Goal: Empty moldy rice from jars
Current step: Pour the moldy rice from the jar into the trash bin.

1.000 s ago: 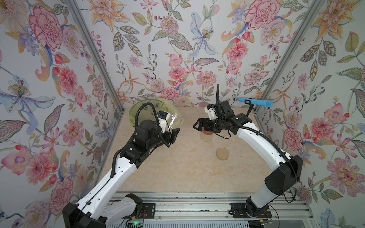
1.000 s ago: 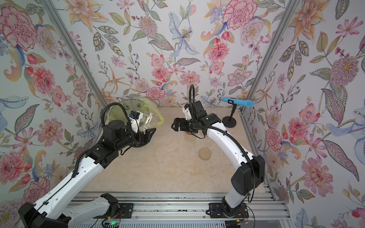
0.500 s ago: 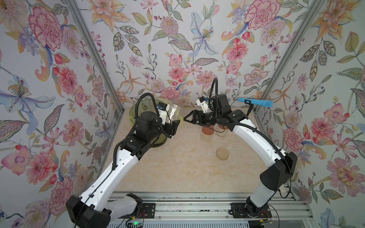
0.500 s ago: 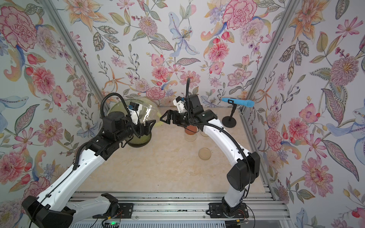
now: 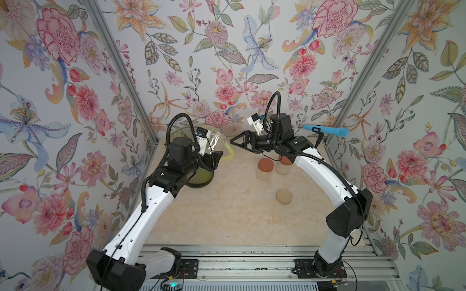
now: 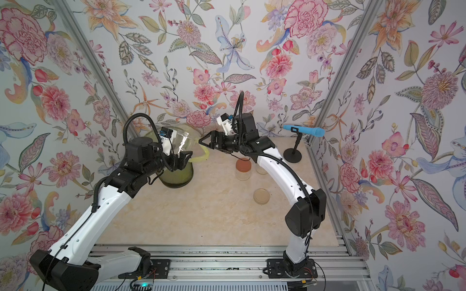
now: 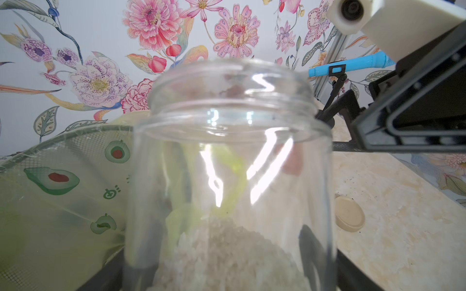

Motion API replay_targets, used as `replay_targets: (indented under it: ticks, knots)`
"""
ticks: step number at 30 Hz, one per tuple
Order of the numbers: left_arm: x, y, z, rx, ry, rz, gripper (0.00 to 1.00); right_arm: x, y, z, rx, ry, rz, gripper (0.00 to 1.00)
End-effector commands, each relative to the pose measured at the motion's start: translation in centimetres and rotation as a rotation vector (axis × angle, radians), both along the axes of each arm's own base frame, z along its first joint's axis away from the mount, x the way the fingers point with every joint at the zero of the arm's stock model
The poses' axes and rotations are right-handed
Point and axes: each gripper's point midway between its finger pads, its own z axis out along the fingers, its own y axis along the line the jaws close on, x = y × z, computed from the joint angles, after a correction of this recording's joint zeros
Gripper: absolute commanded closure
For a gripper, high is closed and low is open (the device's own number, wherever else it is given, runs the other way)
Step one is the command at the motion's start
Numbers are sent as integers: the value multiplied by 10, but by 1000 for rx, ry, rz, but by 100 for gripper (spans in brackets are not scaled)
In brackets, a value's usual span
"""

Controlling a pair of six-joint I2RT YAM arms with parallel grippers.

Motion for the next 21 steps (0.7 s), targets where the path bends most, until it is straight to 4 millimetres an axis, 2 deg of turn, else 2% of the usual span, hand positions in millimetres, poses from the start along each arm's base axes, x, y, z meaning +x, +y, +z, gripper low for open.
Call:
replay_targets:
  ticks: [1,7,8,12,21]
  knots:
    - [-11,1,33,-36,-106,-55,100,-10,16,18,73,-26,28,0]
    - [-15,1,28,-44,-87,-89,100,-11,38,21,113,-41,52,0]
    - [-14,2,27,-45,-82,-90,100,-20,49,21,117,-41,75,0]
    - [-14,4,24,-61,-75,-97,100,-23,65,23,123,-49,103,0]
    - [-14,-5,19,-134,-80,-149,100,-11,81,25,127,-72,87,0]
